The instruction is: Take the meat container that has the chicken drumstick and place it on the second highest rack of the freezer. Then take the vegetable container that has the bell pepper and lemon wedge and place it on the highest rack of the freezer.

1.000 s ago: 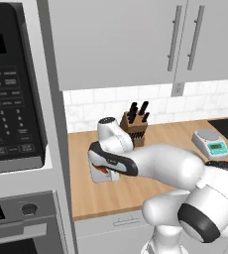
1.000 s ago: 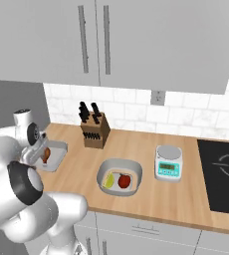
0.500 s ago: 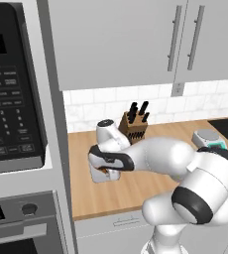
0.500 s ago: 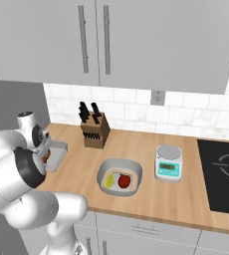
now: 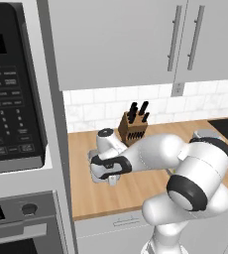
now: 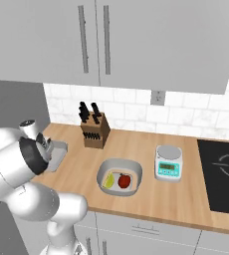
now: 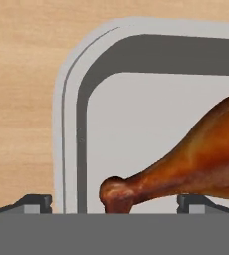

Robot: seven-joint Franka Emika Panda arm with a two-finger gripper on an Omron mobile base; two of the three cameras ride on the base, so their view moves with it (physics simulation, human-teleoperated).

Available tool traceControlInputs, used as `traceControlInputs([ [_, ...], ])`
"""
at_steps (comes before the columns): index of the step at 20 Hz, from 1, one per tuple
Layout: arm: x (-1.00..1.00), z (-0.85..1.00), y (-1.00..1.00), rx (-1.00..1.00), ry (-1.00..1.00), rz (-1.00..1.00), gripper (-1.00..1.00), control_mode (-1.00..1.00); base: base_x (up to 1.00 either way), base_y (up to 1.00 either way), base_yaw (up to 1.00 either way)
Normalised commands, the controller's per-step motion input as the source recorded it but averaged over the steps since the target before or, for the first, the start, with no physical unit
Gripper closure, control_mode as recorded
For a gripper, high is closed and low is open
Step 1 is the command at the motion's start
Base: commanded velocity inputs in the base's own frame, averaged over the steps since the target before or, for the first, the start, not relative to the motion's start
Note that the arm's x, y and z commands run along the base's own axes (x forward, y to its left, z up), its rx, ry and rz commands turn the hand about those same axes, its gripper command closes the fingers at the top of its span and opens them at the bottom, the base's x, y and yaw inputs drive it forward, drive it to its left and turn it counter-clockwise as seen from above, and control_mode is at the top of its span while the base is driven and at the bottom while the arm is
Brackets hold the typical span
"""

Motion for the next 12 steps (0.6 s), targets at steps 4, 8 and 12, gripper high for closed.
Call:
traceControlInputs([
  [4, 0.1, -0.27, 0.0, 0.0, -0.03, 0.0, -1.0, -1.0, 0.0, 0.0, 0.0],
  [8, 0.06, -0.23, 0.0, 0.0, 0.0, 0.0, -1.0, -1.0, 0.0, 0.0, 0.0],
  [12, 0.0, -0.21, 0.0, 0.0, -0.01, 0.0, -1.0, -1.0, 0.0, 0.0, 0.0],
])
